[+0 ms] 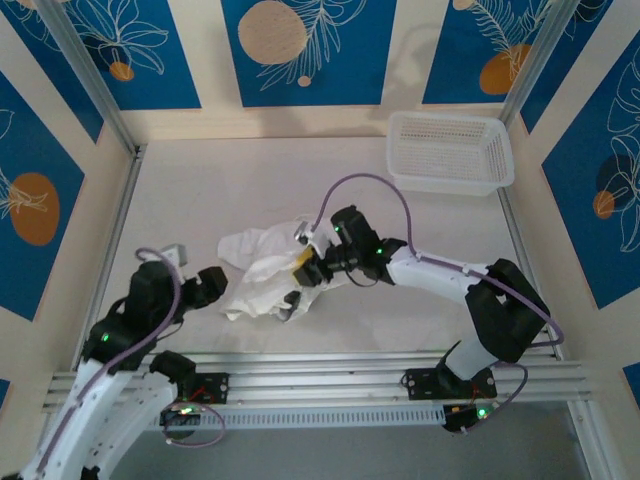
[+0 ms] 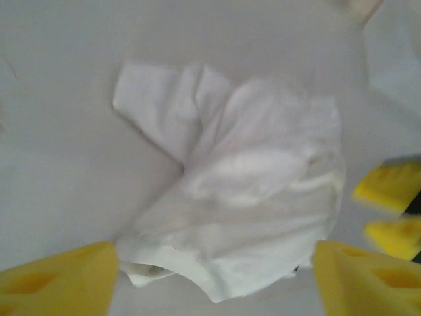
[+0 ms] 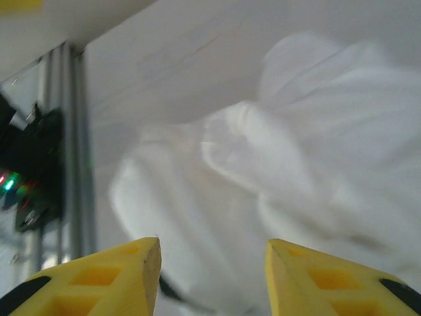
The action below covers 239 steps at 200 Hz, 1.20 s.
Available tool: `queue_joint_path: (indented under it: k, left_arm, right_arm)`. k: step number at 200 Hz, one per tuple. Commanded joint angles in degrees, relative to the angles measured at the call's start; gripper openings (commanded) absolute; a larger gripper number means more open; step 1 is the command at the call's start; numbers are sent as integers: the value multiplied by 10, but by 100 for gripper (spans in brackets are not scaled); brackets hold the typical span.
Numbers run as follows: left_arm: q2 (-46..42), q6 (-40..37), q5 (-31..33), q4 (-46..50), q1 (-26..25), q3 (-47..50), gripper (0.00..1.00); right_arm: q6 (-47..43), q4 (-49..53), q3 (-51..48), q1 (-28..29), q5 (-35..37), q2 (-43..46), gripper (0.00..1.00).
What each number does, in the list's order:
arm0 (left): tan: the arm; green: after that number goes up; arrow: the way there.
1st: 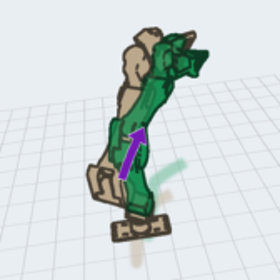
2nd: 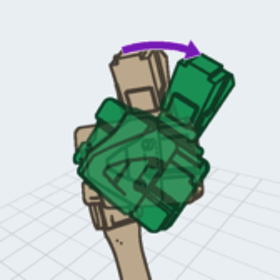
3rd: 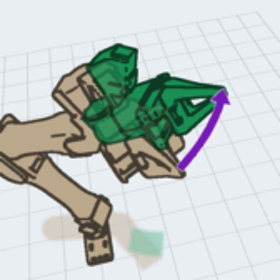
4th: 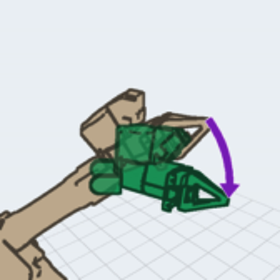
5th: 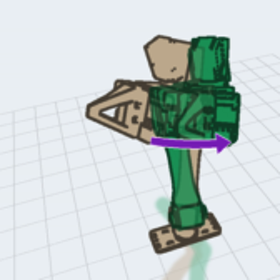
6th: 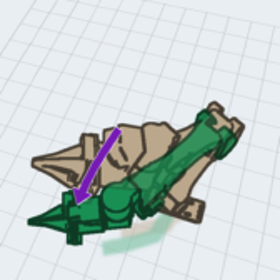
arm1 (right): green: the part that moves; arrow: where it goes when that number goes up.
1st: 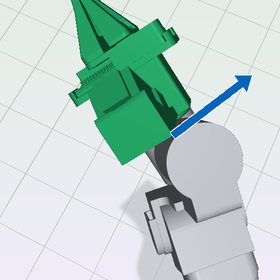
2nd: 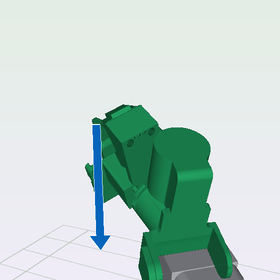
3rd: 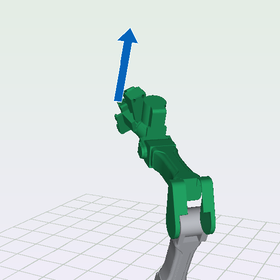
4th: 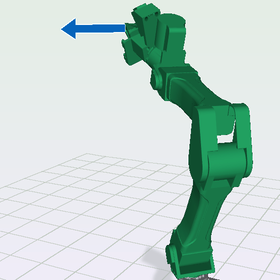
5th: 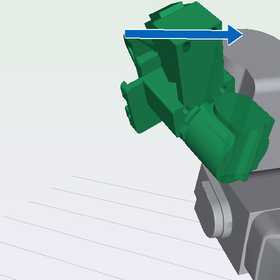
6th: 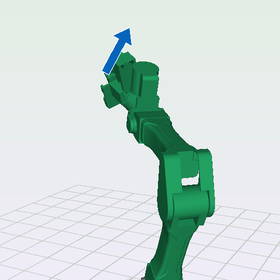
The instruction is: Fold the inside-out t-shirt
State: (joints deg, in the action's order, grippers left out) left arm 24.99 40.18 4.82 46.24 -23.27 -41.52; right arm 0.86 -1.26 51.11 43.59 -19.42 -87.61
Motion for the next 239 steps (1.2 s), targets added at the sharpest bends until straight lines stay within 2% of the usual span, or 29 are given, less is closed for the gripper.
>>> queue_joint_path:
  k: [1, 19, 38, 50, 70, 86, 101, 115, 129, 149, 165, 175, 186, 199, 208, 239]
  left_arm:
    - [-33, 1, 67, -61, -1, -6, 83]
    - [38, -19, 44, -86, -1, -30, 83]
    - [189, -40, -29, -86, -1, -82, 83]
    - [278, -43, -50, -80, -1, -113, 83]
    - [373, -44, -95, -121, 0, -123, 87]
    - [445, -44, -133, -124, 2, -136, 91]
    - [500, -39, -177, -137, 2, -131, 93]
    - [529, -25, -203, -161, 2, -108, 93]
    - [535, -9, -216, -190, 2, -78, 83]
    - [521, 9, -220, -233, 2, -34, 59]
    - [521, 4, -242, -263, 2, -17, 26]
    - [525, -2, -243, -259, 2, -22, 0]
    - [522, -8, -239, -254, 3, -30, 0]
    - [509, -16, -241, -255, 3, -42, 0]
    - [500, -22, -246, -256, 3, -52, 0]
    - [493, -85, -276, -223, -3, -99, 0]
  right_arm:
    - [30, -14, -47, 6, -33, 8, 46]
    - [51, -24, -59, 4, 32, 26, 47]
    - [109, 19, -22, -3, 145, 19, 50]
    - [157, 41, -3, -9, 186, 5, 52]
    - [185, 40, 11, -3, 174, -22, 56]
    - [183, 48, 25, 14, 158, -50, 55]
    - [177, 57, 34, 35, 133, -80, 48]
    - [168, 47, 22, 56, 101, -92, 32]
    - [157, 24, -9, 74, 68, -85, 20]
    - [153, 16, -53, 81, 74, -63, 9]
    - [146, 25, -71, 75, 84, -36, 7]
    - [137, 26, -79, 70, 83, -16, 7]
    - [120, 30, -83, 67, 82, 5, 10]
    - [89, 48, -78, 66, 93, 30, 29]
    - [67, 56, -73, 65, 105, 49, 37]
    - [-2, 16, -78, 45, 150, 114, 50]
